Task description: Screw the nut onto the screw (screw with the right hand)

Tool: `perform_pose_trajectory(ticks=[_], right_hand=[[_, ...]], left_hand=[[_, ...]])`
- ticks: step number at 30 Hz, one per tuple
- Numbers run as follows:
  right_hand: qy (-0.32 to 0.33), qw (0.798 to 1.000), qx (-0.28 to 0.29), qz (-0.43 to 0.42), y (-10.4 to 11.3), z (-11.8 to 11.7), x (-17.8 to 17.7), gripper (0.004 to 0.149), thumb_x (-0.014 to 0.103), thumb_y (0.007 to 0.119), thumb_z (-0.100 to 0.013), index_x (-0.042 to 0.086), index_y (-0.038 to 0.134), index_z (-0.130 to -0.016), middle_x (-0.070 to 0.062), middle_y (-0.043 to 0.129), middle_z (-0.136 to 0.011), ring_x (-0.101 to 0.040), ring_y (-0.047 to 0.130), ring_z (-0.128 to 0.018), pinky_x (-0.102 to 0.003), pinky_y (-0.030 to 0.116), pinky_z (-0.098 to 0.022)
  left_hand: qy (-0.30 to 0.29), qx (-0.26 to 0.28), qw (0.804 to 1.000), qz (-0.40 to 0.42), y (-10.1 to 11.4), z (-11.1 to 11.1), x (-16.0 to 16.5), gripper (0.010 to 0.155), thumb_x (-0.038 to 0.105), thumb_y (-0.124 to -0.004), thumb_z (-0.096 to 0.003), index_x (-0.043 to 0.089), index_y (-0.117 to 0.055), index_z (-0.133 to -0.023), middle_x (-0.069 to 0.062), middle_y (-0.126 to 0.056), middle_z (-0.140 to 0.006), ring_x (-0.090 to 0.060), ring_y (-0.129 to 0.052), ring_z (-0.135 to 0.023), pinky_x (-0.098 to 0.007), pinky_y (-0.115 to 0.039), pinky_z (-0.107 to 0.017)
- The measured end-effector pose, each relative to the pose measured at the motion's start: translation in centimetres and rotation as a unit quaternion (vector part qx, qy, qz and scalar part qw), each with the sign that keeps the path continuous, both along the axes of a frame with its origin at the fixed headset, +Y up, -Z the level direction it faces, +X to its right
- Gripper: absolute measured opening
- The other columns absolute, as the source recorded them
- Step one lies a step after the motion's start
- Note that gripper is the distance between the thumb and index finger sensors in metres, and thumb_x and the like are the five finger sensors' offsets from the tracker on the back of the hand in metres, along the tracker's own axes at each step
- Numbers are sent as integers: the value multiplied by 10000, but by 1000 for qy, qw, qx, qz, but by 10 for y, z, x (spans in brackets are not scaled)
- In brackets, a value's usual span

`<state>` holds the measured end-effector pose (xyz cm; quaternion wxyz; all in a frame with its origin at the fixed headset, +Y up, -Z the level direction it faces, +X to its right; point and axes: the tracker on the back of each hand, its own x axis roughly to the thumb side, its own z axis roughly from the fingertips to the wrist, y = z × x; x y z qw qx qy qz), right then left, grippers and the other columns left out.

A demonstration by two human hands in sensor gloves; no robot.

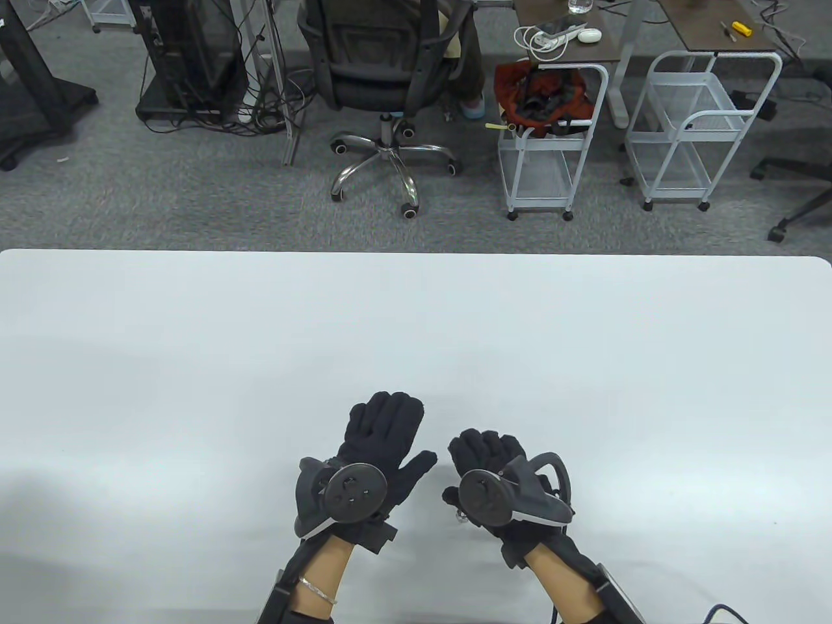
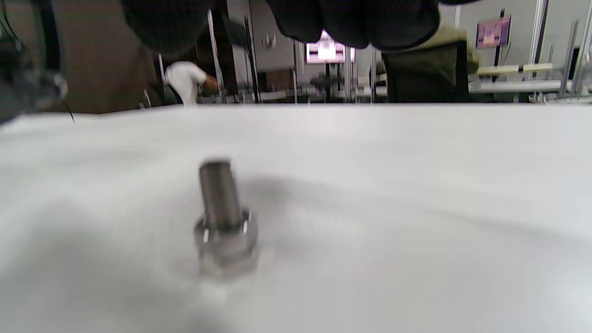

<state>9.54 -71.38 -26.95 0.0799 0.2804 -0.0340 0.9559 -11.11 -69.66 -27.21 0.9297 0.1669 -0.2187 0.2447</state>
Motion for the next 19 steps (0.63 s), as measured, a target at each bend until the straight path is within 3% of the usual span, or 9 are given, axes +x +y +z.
perform_pose_trajectory(ticks=[3,8,19], right_hand=[[-7,997,34,-69,11,0,13,703,414,678,-573,-22,498,-1094,-333,539,-1081,-572,520,-1003,-688,419,-672],[-37,993,79,-81,19,0,24,685,407,668,-577,-23,515,-1088,-332,553,-1076,-574,525,-999,-687,418,-672],[-47,993,62,-88,18,-3,31,672,411,667,-577,-19,543,-1079,-325,579,-1069,-571,554,-989,-685,440,-666]], left_hand=[[-2,3,1000,-2,0,1,1,701,577,-689,-505,192,-637,-1088,-160,-746,-1141,-456,-691,-1017,-603,-484,-764],[1,11,1000,-15,1,2,2,698,575,-689,-506,193,-637,-1088,-159,-749,-1139,-454,-694,-1016,-602,-484,-765],[-2,17,999,-30,1,3,5,697,575,-688,-506,194,-640,-1087,-155,-753,-1138,-452,-699,-1016,-602,-484,-766]])
